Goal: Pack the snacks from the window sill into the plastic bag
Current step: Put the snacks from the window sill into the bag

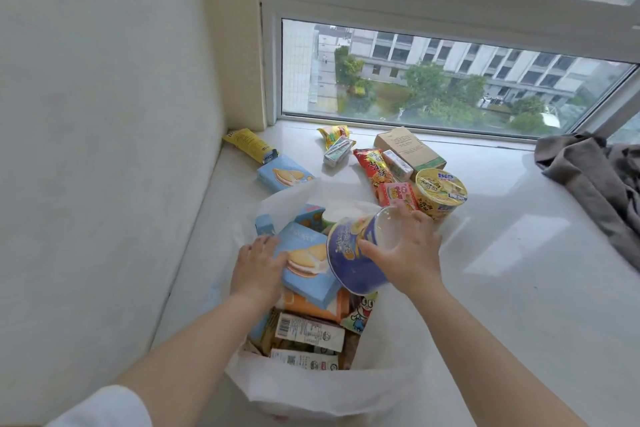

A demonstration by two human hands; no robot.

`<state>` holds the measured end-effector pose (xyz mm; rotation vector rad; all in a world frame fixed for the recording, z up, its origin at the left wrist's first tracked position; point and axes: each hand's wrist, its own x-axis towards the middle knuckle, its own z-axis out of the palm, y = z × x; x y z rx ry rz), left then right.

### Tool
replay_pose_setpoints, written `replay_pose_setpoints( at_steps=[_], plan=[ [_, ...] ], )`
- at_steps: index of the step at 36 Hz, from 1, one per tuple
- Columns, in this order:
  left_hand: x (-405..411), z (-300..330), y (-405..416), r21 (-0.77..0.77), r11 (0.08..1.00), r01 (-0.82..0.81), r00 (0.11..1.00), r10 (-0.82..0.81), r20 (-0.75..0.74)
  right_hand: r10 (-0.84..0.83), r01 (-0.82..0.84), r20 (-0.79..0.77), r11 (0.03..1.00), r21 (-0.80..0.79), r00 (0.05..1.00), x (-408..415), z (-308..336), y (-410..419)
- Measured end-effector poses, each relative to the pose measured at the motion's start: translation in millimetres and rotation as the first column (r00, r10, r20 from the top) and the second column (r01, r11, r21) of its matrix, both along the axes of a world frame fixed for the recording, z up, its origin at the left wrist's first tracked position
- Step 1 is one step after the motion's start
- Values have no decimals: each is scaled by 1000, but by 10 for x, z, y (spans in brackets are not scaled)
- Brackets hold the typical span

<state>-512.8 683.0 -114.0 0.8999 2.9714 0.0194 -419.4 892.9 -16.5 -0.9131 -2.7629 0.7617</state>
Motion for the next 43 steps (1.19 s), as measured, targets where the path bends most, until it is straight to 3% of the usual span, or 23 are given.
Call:
replay_pose_setpoints(
  at_steps=[2,6,9,11,13,16,18,21,25,31,38,43],
  plan=[
    [-32,-58,-112,-11,995,-104,995,104,-15,35,-34,-43,999,30,998,-21,64,-61],
    [-120,-71,-261,-182,960,-211,972,226,65,110,-114,-82,993,-37,990,-80,213,-199],
    [-167,-41,-336,-125,955,-269,948,286,142,162,-171,-101,981,-87,982,-141,241,-344],
    [-214,-46,-417,48,929,-367,909,347,231,198,-212,-103,966,-149,975,-193,218,-453],
    [-262,7,-502,323,788,-524,832,392,393,233,-249,-97,946,-205,967,-234,178,-573],
    [-347,160,-638,635,400,-661,750,343,566,297,-303,-63,924,-235,953,-268,122,-758],
    [-405,270,-745,713,202,-672,736,295,610,357,-355,-31,914,-193,934,-272,96,-892],
    [-487,391,-884,742,52,-669,727,254,638,478,-478,36,878,-26,877,-278,65,-1096],
    [-556,573,-927,763,-139,-632,733,212,646,600,-632,210,760,150,772,-345,-68,-1348],
    [-595,634,-862,762,-147,-630,732,215,646,723,-809,362,529,257,588,-426,-281,-1618],
    [-629,589,-932,729,-138,-671,706,185,684,750,-836,369,503,219,548,-493,-254,-1475],
    [-565,608,-908,734,-71,-676,710,207,673,690,-764,358,634,120,629,-433,-318,-1407]
  ],
)
